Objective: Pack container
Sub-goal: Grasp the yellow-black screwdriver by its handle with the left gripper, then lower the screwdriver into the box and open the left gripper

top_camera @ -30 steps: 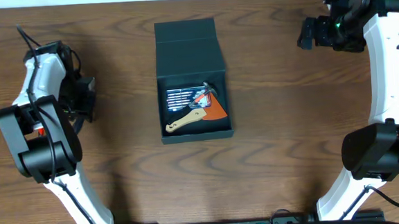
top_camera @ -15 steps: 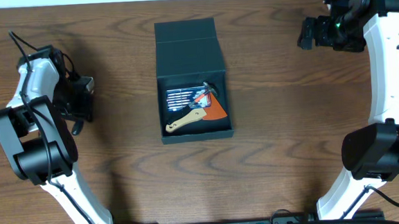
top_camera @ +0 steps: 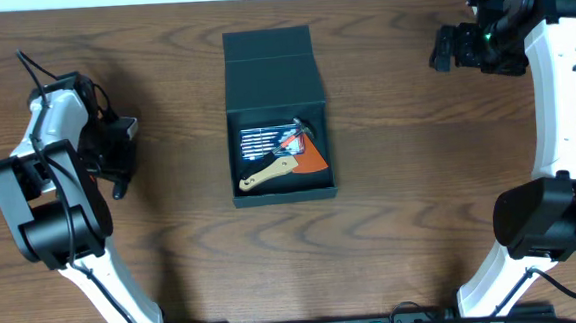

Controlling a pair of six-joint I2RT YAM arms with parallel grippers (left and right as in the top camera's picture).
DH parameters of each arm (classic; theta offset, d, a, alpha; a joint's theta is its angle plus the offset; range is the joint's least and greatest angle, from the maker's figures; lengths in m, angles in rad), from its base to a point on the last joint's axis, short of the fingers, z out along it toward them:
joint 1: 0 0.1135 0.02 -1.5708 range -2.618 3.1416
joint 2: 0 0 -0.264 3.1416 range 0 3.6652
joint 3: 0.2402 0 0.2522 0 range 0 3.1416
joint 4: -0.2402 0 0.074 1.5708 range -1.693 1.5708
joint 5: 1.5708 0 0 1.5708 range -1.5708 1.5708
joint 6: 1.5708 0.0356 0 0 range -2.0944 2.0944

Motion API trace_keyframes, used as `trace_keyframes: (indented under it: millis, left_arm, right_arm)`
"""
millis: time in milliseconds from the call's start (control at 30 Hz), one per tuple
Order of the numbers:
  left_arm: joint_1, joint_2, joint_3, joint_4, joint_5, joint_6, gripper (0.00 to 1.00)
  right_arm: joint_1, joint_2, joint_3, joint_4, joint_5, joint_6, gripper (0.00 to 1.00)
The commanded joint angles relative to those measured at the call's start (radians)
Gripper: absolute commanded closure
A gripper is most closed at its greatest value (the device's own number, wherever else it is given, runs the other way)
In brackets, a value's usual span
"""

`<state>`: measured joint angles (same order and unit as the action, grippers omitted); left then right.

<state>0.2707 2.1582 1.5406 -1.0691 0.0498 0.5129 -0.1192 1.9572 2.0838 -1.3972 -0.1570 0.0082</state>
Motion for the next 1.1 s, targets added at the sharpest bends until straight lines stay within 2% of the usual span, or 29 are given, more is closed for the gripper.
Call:
trace_keyframes:
  millis: [0,367,600,833,967,1067]
  left_arm:
    - [-0.029,0.013,0.05,-0.044,0.018,-0.022,0.94]
    - [-0.231,-0.225,0.319,-0.187,0.018,-0.008,0.94]
    - [-0.474,-0.383,0.323,-0.159,0.018,0.192,0.94]
    - [-0.678,-0.336,0.297,-0.156,0.018,0.306,0.94]
    - [-0.726,-0.267,0.286,-0.157,0.018,0.349,0.94]
    - [-0.745,-0.198,0.286,-0.158,0.019,0.375,0.88]
  right_arm:
    - [0.002,0.009,-0.005,-0.002,0.003,0.014,0.01]
    - [0.002,0.009,-0.005,0.0,0.003,0.014,0.01]
    - [0.002,0.009,-0.005,0.002,0.003,0.014,0.01]
    - [0.002,0.009,-0.005,0.002,0.003,0.013,0.01]
    - [0.002,0.009,-0.005,0.002,0.003,0.013,0.01]
    - [0.002,0.009,-0.005,0.002,0.003,0.013,0.01]
